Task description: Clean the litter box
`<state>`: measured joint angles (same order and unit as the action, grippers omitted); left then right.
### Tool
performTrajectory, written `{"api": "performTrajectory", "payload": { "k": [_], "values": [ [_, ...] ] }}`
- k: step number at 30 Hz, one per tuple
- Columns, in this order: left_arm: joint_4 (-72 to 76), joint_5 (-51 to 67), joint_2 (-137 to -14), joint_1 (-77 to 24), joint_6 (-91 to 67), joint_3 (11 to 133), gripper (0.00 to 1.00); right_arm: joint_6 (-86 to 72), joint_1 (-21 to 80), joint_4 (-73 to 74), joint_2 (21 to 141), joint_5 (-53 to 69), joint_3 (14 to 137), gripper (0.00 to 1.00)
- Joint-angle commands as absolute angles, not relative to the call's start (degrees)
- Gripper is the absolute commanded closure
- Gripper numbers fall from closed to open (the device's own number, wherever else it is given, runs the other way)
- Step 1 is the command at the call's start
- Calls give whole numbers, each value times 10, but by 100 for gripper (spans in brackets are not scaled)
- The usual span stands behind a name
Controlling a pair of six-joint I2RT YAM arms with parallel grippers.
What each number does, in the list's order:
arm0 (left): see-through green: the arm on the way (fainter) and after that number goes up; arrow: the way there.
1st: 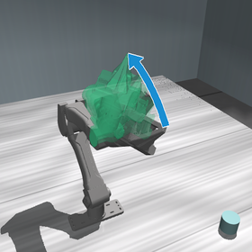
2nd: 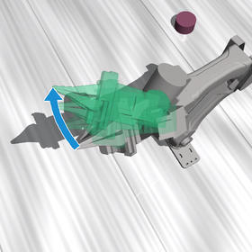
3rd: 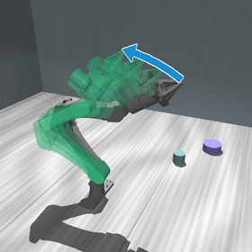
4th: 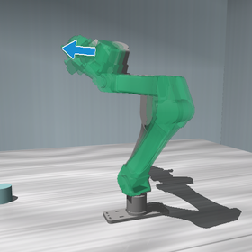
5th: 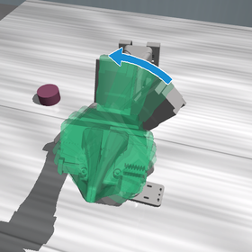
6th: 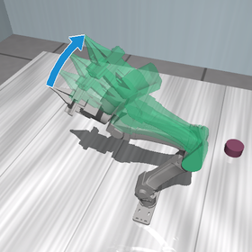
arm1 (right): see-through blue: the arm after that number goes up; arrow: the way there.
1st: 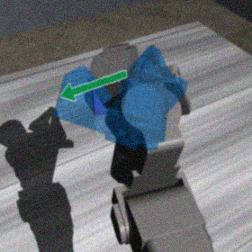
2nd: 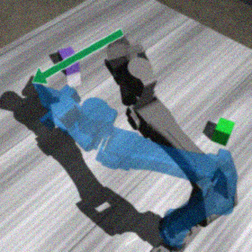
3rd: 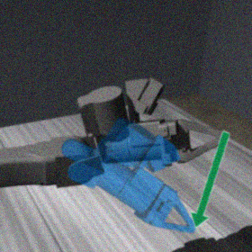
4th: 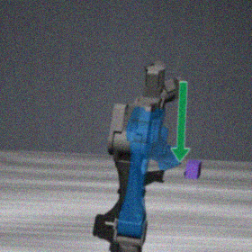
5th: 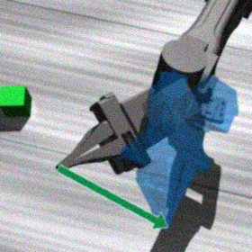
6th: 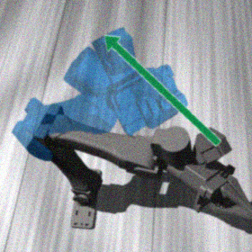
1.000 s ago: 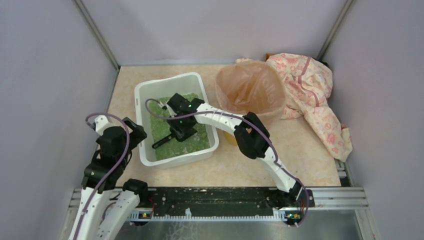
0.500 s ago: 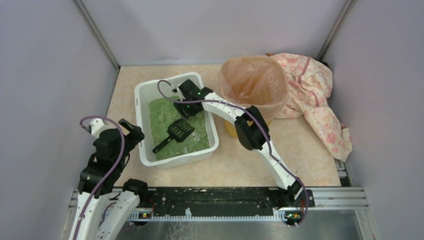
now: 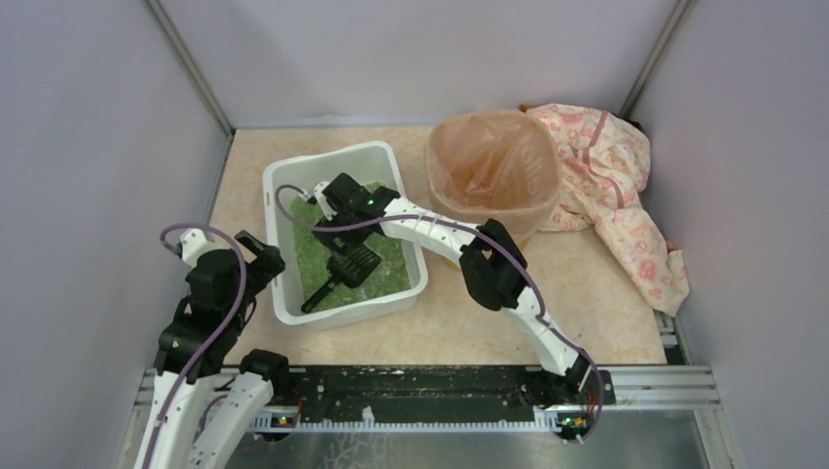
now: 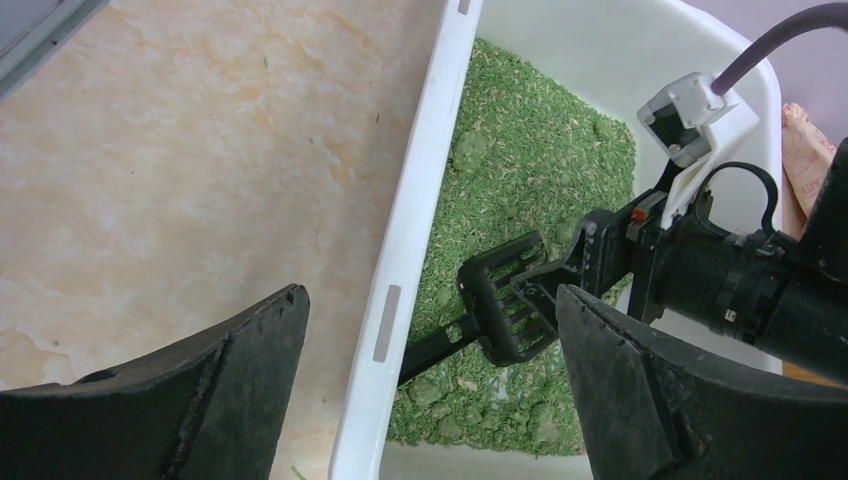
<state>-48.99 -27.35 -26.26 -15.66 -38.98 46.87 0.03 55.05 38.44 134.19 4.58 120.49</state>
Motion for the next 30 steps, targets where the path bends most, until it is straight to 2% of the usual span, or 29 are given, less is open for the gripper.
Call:
{"api": "performTrajectory", "payload": {
  "k": [1,4,8,11,17,25,30],
  "values": [
    [-482,-270,-260,-157,-391,464,1,27,576,407,1313,29,1235,13],
    [-486,-273,-254,-157,-391,466,1,22,590,445,1322,20,1220,6],
    [-488,-278,-249,-157,-391,464,1,-9,598,385,1282,12,1104,4],
    [-482,-277,-253,-157,-389,460,1,-19,597,378,1294,7,1083,3],
    [-475,-268,-263,-157,-390,465,1,-27,575,398,1381,-7,1178,2],
    [-500,-285,-251,-157,-382,487,1,-41,507,418,1474,19,1351,6],
    [-508,-288,-263,-157,-377,501,1,-58,477,376,1471,17,1362,8]
  ]
}}
